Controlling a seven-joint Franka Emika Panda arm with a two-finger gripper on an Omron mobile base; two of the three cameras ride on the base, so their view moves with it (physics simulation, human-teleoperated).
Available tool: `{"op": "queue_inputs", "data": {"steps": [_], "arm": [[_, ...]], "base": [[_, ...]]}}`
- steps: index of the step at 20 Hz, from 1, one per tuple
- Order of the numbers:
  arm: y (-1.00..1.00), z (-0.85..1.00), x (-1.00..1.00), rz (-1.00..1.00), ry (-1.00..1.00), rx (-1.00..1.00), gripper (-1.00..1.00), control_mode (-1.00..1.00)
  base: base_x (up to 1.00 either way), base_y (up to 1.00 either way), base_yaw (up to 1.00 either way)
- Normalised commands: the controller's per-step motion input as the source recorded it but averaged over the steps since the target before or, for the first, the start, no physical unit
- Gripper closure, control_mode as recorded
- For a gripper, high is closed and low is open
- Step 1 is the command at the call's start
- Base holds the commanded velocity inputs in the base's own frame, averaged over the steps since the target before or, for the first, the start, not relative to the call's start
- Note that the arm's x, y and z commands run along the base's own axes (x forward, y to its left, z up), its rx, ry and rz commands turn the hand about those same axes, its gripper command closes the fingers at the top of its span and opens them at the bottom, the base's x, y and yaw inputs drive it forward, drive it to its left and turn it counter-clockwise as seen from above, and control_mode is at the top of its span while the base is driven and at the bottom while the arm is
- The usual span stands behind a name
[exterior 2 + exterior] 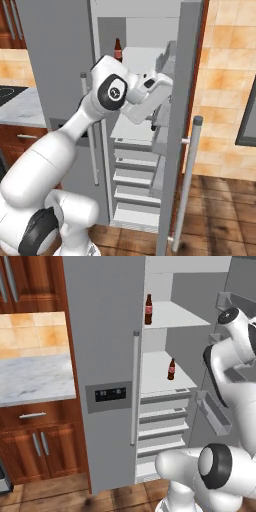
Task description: Open the fridge, grab two sodas, and place both sodas inside the bowl with ice on the dining counter.
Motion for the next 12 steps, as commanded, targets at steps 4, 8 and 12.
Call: {"op": "queue_inputs", "data": {"steps": [4, 8, 12], "arm": [[-1.0, 0.03, -0.04, -0.12, 0.06, 0.04, -1.0, -1.0], [-0.74, 0.02, 0.0, -0.07, 0.02, 0.04, -1.0, -1.0], [-0.5, 0.0, -0.04, -0.03, 0.0, 0.05, -1.0, -1.0]], "base": [[0.0, 0.0, 0.0], [0.0, 0.0, 0.0], [0.0, 0.0, 0.0]]}}
